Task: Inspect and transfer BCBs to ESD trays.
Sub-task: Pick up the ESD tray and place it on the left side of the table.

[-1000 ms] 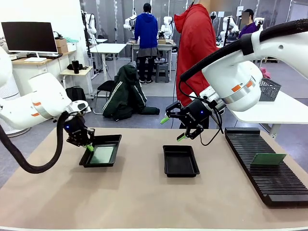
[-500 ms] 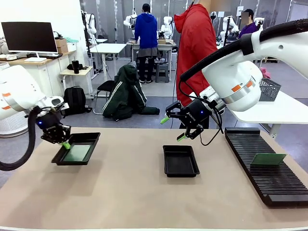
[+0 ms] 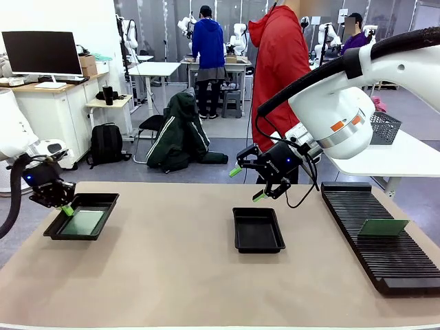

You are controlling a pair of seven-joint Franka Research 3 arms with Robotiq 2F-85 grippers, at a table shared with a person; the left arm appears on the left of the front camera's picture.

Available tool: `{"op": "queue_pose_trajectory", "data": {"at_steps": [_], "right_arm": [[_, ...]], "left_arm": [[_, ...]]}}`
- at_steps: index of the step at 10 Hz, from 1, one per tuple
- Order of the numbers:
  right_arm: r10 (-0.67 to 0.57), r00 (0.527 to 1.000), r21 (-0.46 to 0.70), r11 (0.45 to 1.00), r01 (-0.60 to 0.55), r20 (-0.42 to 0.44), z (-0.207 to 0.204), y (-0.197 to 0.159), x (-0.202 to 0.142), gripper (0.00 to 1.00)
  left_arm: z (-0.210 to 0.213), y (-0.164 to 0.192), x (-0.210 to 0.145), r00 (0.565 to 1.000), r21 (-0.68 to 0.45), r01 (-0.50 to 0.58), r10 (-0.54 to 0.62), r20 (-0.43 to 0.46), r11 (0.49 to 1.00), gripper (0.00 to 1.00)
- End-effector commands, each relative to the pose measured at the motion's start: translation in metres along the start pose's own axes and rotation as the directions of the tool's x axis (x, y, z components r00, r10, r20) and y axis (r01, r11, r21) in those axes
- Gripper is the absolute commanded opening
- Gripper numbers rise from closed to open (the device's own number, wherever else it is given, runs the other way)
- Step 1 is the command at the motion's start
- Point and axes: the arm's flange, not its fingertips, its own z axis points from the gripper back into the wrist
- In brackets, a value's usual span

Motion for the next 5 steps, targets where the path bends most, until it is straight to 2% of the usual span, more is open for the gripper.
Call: {"op": "queue_pose_trajectory", "data": {"at_steps": [1,5], "right_arm": [[-0.009,1.000,-0.011,1.000,0.009,0.001,-0.001,0.003,0.003,1.00],[-0.009,1.000,-0.011,1.000,0.009,0.001,-0.001,0.003,0.003,1.00]], "left_arm": [[0.000,0.012,-0.002,1.000,0.014,0.011,-0.011,0.020,1.000,0.01],[-0.009,0.032,-0.003,0.999,0.003,-0.030,0.030,0.017,1.000,0.01]]}}
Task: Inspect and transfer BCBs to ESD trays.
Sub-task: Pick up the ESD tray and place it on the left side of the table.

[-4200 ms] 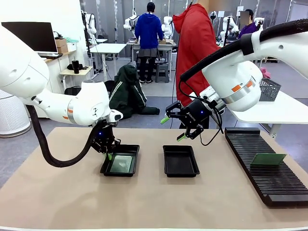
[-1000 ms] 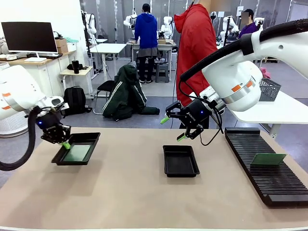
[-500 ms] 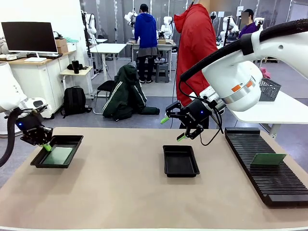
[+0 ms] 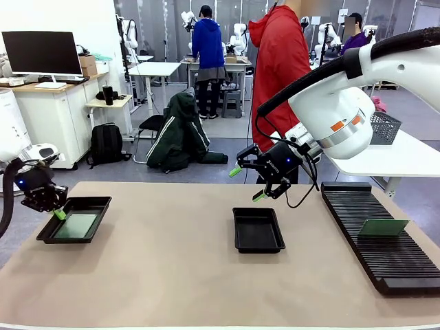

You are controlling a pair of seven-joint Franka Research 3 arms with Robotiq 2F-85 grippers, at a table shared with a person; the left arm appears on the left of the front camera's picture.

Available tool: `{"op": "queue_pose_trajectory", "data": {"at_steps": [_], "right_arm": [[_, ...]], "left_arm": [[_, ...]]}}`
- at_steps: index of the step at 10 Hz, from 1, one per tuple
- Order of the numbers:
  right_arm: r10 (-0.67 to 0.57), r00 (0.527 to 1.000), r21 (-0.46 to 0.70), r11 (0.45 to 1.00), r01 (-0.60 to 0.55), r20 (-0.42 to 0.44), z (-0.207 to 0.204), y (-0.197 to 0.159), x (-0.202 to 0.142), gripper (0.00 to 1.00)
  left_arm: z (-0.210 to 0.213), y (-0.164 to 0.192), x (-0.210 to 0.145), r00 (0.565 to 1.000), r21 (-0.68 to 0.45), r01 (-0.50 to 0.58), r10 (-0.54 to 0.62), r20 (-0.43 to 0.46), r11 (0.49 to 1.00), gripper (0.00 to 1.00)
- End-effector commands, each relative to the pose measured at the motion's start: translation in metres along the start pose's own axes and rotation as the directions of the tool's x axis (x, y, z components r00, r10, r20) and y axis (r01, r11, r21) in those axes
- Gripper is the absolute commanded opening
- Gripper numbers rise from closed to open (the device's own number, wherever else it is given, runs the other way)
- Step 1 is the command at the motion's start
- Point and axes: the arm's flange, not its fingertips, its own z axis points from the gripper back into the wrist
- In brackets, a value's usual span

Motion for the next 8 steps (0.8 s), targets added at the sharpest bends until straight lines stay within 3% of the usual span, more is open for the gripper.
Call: {"op": "queue_pose_trajectory", "data": {"at_steps": [1,8], "right_arm": [[-0.009,1.000,-0.011,1.000,0.009,0.001,-0.001,0.003,0.003,1.00],[-0.009,1.000,-0.011,1.000,0.009,0.001,-0.001,0.003,0.003,1.00]], "left_arm": [[-0.002,0.010,0.000,1.000,0.006,0.015,-0.015,0.024,1.000,0.01],[-0.018,0.015,-0.001,0.999,0.052,0.015,-0.017,0.030,0.999,0.01]]}}
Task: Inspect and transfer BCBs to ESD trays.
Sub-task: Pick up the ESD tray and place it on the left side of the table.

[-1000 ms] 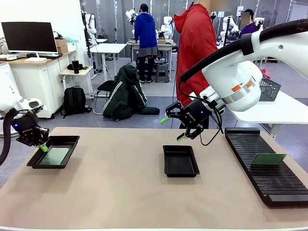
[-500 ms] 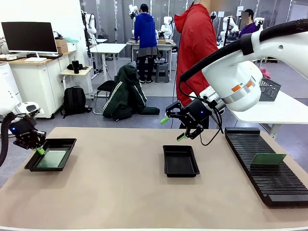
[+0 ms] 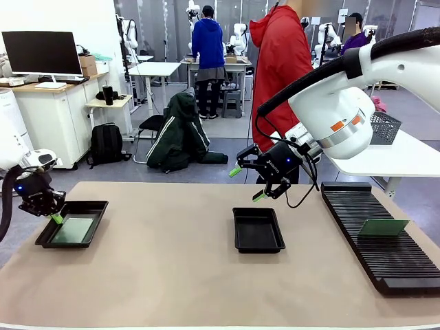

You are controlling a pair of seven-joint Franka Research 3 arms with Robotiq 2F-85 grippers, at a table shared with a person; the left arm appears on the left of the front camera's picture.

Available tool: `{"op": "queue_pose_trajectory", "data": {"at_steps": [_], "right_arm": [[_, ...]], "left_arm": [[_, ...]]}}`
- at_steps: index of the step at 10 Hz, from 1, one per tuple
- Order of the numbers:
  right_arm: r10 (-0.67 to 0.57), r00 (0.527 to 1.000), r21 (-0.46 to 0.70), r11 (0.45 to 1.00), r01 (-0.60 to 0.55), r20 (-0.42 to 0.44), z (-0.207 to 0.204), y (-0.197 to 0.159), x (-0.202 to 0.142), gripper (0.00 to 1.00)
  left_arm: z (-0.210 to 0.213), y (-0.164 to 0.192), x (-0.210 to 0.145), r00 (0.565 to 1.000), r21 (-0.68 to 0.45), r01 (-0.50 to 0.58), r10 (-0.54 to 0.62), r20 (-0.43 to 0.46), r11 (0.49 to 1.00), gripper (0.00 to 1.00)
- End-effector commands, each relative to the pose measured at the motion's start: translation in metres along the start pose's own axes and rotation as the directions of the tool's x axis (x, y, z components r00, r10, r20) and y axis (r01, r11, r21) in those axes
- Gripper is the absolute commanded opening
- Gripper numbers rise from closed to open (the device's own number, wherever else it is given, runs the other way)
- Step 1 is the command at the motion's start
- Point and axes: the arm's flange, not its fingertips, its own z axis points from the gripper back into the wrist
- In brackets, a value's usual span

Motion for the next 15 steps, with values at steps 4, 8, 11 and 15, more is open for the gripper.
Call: {"op": "queue_pose_trajectory", "data": {"at_steps": [4,8,11,15], "right_arm": [[-0.009,1.000,-0.011,1.000,0.009,0.001,-0.001,0.003,0.003,1.00],[-0.009,1.000,-0.011,1.000,0.009,0.001,-0.001,0.003,0.003,1.00],[-0.009,1.000,-0.011,1.000,0.009,0.001,-0.001,0.003,0.003,1.00],[-0.009,1.000,-0.011,1.000,0.009,0.001,-0.001,0.003,0.003,1.00]], "left_arm": [[-0.016,0.003,-0.001,1.000,0.023,0.026,-0.026,-0.001,0.999,0.01],[-0.016,0.001,0.002,1.000,0.013,0.006,-0.005,-0.012,1.000,0.01],[-0.016,-0.001,0.002,1.000,0.026,0.003,-0.003,-0.018,1.000,0.07],[-0.003,-0.002,0.003,1.000,0.053,-0.004,0.005,-0.024,0.999,0.45]]}}
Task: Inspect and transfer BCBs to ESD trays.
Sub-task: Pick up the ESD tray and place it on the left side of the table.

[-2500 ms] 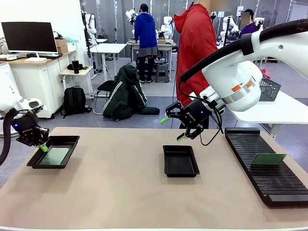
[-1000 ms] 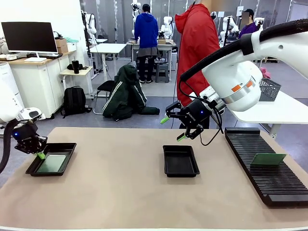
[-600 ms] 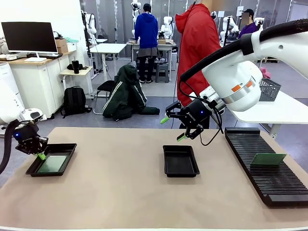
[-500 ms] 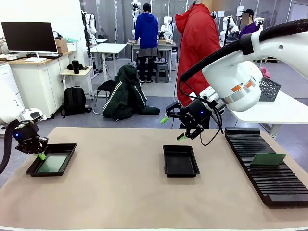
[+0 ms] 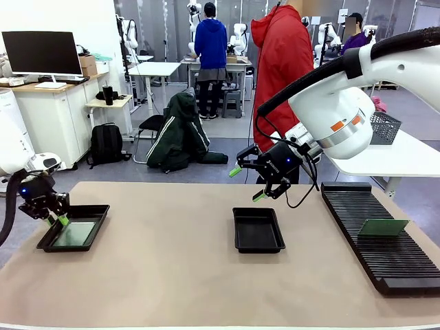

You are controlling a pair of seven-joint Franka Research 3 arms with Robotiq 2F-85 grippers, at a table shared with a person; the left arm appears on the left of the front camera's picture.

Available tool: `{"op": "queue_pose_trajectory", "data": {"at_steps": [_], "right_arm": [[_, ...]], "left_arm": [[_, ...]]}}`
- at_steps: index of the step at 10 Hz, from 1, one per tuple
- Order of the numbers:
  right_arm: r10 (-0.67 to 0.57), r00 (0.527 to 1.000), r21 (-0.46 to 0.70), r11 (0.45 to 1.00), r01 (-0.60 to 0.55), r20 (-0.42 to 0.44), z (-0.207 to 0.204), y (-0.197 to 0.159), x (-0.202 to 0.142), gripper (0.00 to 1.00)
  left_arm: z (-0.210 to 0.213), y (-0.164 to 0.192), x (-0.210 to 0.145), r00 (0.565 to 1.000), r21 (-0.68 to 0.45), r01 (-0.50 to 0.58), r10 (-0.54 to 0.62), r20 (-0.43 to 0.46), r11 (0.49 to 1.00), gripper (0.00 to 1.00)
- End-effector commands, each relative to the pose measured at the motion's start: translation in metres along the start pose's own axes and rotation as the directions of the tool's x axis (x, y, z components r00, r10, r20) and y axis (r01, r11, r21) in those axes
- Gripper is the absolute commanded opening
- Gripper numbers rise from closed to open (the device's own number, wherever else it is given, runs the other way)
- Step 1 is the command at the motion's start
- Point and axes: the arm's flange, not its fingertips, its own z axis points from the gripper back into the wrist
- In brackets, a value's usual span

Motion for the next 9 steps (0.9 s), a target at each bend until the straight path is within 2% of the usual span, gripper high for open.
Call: {"op": "queue_pose_trajectory", "data": {"at_steps": [1,2,3,4,5,9], "right_arm": [[-0.009,1.000,-0.011,1.000,0.009,0.001,-0.001,0.003,0.003,1.00],[-0.009,1.000,-0.011,1.000,0.009,0.001,-0.001,0.003,0.003,1.00],[-0.009,1.000,-0.011,1.000,0.009,0.001,-0.001,0.003,0.003,1.00],[-0.009,1.000,-0.011,1.000,0.009,0.001,-0.001,0.003,0.003,1.00],[-0.009,1.000,-0.011,1.000,0.009,0.001,-0.001,0.003,0.003,1.00],[-0.009,1.000,-0.011,1.000,0.009,0.001,-0.001,0.003,0.003,1.00]], "left_arm": [[0.013,-0.001,-0.002,1.000,0.037,-0.013,0.014,-0.018,0.999,0.60],[0.018,-0.002,-0.002,1.000,0.047,-0.003,0.004,-0.023,0.999,0.63],[0.023,-0.002,-0.002,1.000,0.056,-0.001,0.003,-0.029,0.998,0.79],[0.029,-0.003,-0.002,0.999,0.058,0.009,-0.007,-0.031,0.998,0.82],[0.036,-0.005,-0.003,0.999,0.066,0.016,-0.014,-0.031,0.998,0.97],[0.078,-0.016,-0.013,0.999,0.110,0.040,-0.038,-0.020,0.993,1.00]]}}
